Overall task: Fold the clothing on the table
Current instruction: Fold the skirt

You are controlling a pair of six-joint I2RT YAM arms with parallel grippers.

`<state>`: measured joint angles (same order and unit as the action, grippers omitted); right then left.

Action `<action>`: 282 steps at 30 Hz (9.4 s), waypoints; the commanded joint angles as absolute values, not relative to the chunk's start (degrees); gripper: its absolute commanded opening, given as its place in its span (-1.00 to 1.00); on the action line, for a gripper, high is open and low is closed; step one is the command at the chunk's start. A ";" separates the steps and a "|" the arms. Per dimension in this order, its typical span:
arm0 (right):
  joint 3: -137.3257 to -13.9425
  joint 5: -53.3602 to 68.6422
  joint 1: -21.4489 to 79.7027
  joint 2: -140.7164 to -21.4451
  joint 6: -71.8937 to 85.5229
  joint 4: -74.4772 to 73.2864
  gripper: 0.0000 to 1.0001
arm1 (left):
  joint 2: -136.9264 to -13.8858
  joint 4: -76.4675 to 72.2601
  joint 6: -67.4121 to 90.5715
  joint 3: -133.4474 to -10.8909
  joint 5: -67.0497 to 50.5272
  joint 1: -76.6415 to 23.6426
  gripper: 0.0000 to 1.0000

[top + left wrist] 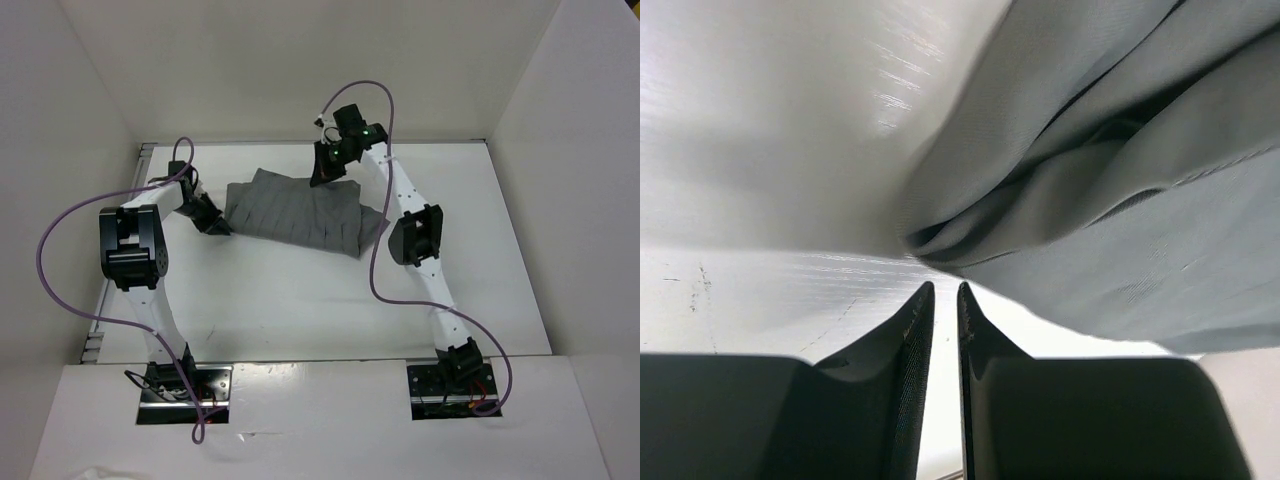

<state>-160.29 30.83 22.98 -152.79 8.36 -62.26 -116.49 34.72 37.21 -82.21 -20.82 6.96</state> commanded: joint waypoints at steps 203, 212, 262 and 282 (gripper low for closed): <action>-115.93 -23.91 22.32 -113.47 30.23 -66.18 0.43 | -109.78 38.94 22.94 -92.64 -28.48 -10.72 0.33; -113.99 -21.18 22.32 -112.41 28.92 -65.13 0.46 | -116.19 39.19 23.55 -93.95 -23.93 -11.87 0.35; -109.96 -20.48 21.80 -108.54 28.30 -65.65 0.48 | -117.52 19.77 36.31 -94.90 -35.24 -9.49 -1.00; -109.42 -18.28 21.80 -109.69 27.25 -64.60 0.48 | -136.48 31.63 25.76 -122.93 -25.22 -5.72 -0.96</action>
<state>-109.47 -18.44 21.76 -112.18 27.94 -66.41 -132.49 28.60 28.75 -117.69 -28.73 -7.29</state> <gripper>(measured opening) 0.740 0.018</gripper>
